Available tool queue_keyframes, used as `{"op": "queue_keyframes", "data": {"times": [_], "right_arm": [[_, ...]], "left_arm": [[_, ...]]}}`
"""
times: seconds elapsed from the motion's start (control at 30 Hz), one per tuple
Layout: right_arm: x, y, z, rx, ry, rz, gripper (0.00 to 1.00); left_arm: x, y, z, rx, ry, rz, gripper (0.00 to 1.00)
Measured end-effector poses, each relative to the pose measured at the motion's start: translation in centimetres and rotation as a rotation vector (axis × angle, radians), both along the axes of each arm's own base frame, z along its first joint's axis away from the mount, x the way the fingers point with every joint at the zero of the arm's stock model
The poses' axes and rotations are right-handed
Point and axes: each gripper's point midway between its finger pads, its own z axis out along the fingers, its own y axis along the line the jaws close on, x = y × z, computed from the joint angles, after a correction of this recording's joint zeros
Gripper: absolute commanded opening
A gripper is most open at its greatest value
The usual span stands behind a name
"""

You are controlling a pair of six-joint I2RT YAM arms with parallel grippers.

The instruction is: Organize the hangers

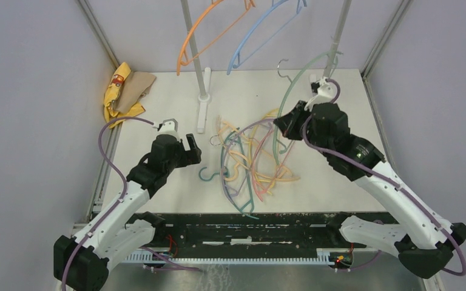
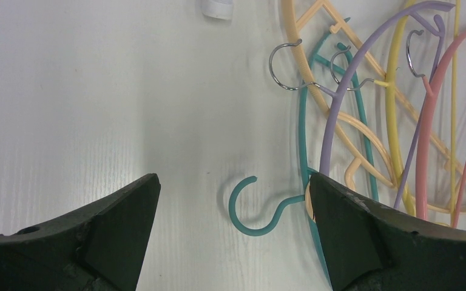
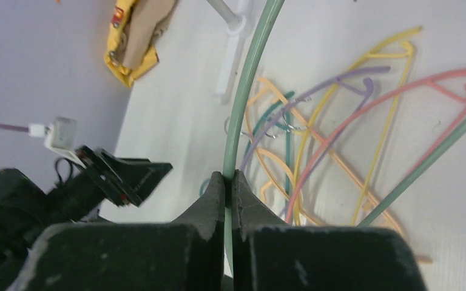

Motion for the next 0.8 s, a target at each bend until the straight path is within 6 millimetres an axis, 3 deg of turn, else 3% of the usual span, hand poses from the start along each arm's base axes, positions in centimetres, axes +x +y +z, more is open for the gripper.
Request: {"op": "queue_keyframes", "data": {"times": [0.2, 0.37, 0.67, 0.8], "right_arm": [[5.9, 0.7, 6.7, 0.133, -0.072, 0.001, 0.01], [9.4, 1.8, 10.3, 0.250, -0.112, 0.038, 0.01], [14.8, 1.9, 13.5, 0.506, -0.110, 0.097, 0.01], [14.9, 2.5, 14.3, 0.575, -0.102, 0.133, 0.01]], "left_arm": [[0.3, -0.1, 0.2, -0.003, -0.007, 0.000, 1.00], [0.6, -0.3, 0.8, -0.011, -0.024, 0.000, 1.00], [0.7, -0.2, 0.7, -0.006, -0.019, 0.003, 1.00], [0.7, -0.2, 0.7, -0.006, -0.019, 0.003, 1.00]]}}
